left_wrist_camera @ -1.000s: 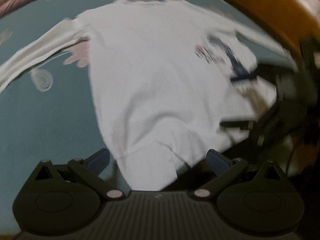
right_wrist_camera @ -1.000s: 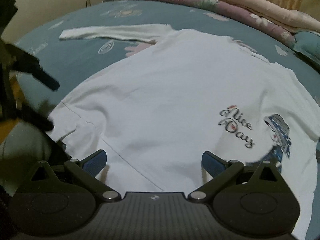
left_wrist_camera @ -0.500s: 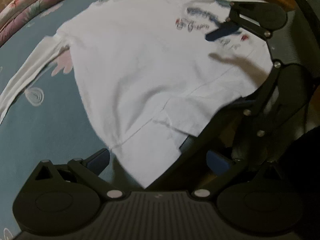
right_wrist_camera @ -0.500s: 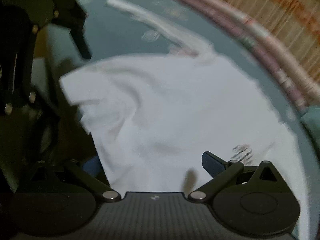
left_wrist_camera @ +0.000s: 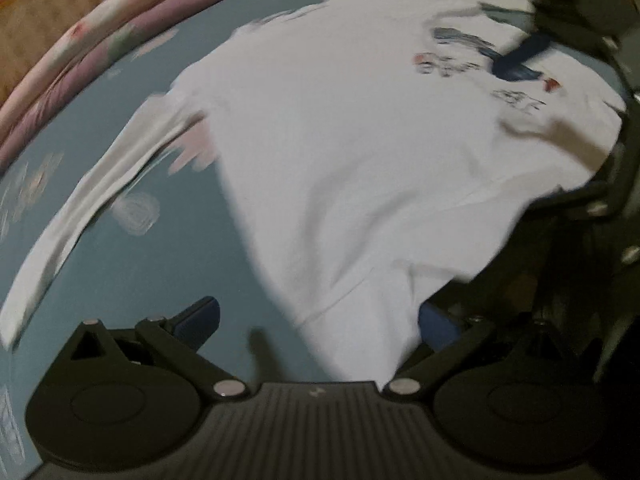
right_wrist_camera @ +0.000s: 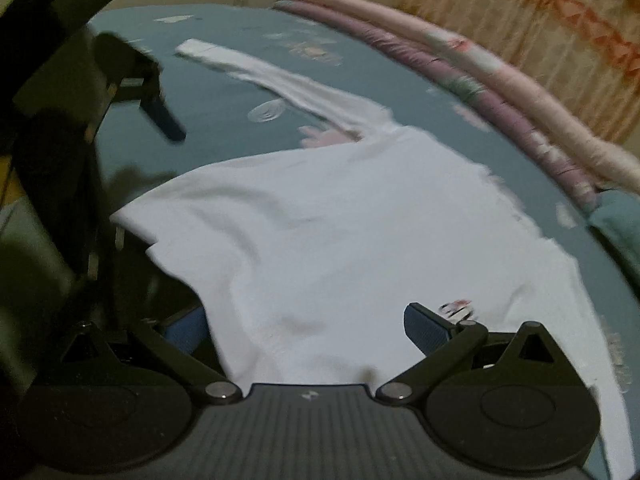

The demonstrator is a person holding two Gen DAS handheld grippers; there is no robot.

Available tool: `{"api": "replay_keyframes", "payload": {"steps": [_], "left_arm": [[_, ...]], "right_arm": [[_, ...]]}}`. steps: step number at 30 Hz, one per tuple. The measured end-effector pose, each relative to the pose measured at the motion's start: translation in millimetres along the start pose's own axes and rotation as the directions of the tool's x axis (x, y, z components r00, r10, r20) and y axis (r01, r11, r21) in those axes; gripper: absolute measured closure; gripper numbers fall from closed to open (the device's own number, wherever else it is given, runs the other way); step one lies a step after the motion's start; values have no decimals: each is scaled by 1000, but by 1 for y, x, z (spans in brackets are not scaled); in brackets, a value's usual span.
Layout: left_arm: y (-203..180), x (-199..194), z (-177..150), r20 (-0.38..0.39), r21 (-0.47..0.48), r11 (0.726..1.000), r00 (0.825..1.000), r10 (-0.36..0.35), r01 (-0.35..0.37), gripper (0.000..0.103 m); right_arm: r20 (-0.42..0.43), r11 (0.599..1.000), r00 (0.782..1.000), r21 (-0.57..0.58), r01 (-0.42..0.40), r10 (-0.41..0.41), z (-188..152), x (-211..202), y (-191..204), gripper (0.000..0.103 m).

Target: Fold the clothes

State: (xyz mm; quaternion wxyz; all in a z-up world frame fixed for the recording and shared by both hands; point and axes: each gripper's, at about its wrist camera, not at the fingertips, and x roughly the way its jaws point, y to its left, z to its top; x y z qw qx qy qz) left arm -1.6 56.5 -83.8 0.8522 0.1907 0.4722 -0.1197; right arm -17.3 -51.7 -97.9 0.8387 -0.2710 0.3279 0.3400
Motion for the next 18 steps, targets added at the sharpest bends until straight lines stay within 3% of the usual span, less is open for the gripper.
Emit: {"api": "replay_keyframes", "payload": {"steps": [5,7,10,12,15,18], "left_arm": [[22,-26,-10,-26,-48,994,995,-97,95,1],[21,-34,-8,-13,-47,989,990,-140,139,1],[19,-38,0,10,-25,986,986,-164,164,1],[19,-37,5,25,-21,986,986,-165,166,1],[30,-29,8,41,-123,960,968,-247,251,1],[43,-17,10,65,-249,903,937,-344,350,1]], "right_arm": [[65,970,984,168,-177,168,7,-1,-19,0],[82,930,960,237,-280,268,8,10,-21,0],[102,846,907,330,-418,408,8,28,-21,0],[72,806,878,366,-464,473,2,40,-15,0],[43,802,869,363,-474,494,-2,38,-12,0],[45,827,897,369,-425,440,-5,22,-22,0]]}}
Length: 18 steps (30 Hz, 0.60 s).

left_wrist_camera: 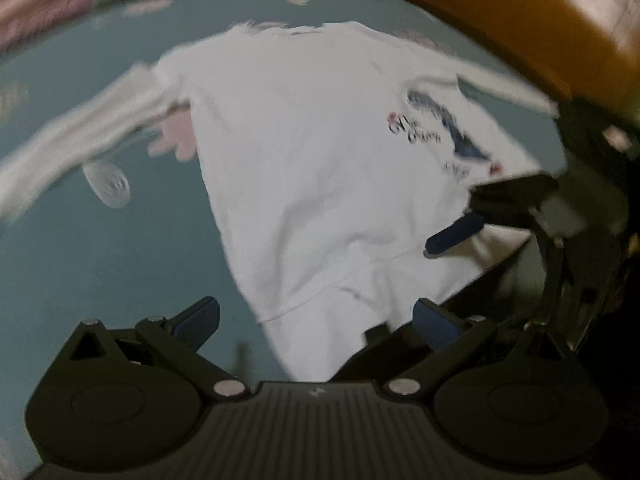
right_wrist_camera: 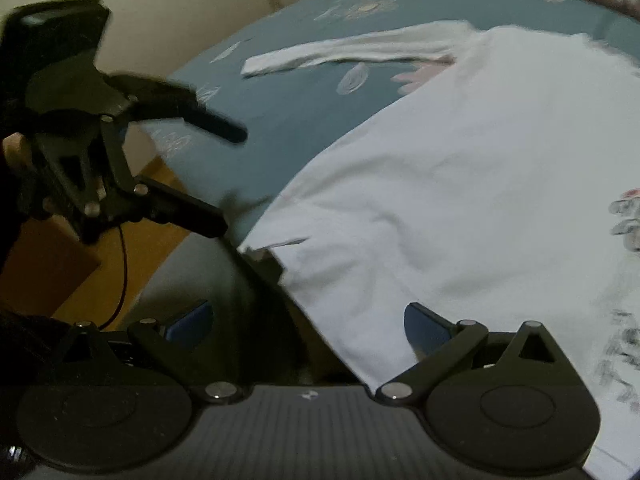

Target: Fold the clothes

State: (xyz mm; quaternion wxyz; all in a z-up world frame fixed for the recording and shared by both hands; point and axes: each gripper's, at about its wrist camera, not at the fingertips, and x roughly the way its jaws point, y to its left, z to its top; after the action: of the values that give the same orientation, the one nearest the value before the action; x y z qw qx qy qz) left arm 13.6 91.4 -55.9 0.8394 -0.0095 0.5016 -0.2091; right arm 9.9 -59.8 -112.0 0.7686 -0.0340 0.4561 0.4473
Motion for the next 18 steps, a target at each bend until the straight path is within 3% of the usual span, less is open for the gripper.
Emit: {"api": "replay_keyframes", "payload": {"steps": [3,4,5,9,12,16,18], "left_arm": [[19,19,-2,-27,-139,987,996,-84,79,4],[27,24,-5,-31,-190,975,992,-122,114,10],[36,29,-9,-31,-245,957,985,-169,157,15],[64,39,-20,41,-395,877,959,-281,273,17],[76,46,-19,108,-449,828,940,-323,336,18],[84,59,-23,192,-513,741,899,-393,433,23],[88,62,-30,209,-539,704,883,-420,462,34]], "right_arm": [[45,998,998,45,51,-53,-4,-18,-11,0],[63,996,996,67,62,-66,-6,-24,-15,0],[81,993,994,93,68,-75,-8,-28,-20,0],[139,978,986,198,68,-96,-20,-40,-39,0],[165,964,981,261,59,-104,-27,-44,-49,0],[180,954,977,293,61,-118,-29,-44,-55,0],[181,952,975,298,74,-132,-32,-46,-56,0]]}}
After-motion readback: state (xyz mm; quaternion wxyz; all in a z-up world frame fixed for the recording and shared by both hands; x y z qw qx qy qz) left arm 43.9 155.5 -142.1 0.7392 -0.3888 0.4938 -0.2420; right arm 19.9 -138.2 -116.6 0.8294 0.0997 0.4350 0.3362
